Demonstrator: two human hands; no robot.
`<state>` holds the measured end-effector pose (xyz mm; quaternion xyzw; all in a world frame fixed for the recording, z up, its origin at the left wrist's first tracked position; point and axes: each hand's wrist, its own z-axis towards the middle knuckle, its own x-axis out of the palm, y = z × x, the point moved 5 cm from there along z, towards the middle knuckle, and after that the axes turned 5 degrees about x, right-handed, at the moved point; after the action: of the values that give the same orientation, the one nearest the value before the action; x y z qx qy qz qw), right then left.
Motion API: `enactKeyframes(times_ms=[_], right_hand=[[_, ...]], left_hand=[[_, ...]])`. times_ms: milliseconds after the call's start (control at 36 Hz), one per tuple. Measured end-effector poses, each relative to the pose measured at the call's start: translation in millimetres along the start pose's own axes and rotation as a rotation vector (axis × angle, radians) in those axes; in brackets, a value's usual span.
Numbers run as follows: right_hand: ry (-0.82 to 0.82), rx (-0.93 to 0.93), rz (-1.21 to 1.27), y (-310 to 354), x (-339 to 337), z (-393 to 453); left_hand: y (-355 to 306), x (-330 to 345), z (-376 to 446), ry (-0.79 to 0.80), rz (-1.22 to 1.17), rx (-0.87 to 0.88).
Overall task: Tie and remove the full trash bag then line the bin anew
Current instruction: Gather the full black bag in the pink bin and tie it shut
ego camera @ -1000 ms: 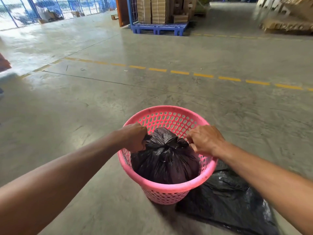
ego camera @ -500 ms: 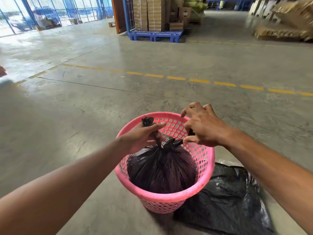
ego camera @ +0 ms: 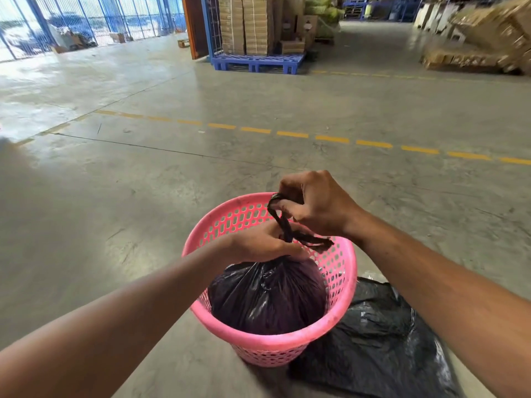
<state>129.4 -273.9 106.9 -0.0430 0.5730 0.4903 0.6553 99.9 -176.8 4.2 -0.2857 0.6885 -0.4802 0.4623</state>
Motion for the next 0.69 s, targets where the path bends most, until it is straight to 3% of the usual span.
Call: enactKeyframes(times_ms=[139, 306, 361, 444, 583, 694], right_hand=[[0.132, 0.117, 0.154, -15, 0, -1], [0.233, 0.037, -0.153, -35, 21, -26], [0.192, -0.056, -0.32, -31, 36, -35], [0.007, -0.153, -0.429, -25, 39, -38], [-0.064, -0.259, -0.45, -26, 39, -42], [-0.086, -0.273, -0.272, -30, 35, -37]], left_hand=[[14, -11, 2, -0.196, -0.173, -0.118], [29, -22, 3, -0.243, -0.472, -0.169], [29, -22, 1, -0.209, -0.542, -0.173], [28, -23, -2, -0.129, -0.577, -0.161], [30, -33, -4, -0.123, -0.496, -0.15], [37, -40, -9, -0.109, -0.354, -0.186]])
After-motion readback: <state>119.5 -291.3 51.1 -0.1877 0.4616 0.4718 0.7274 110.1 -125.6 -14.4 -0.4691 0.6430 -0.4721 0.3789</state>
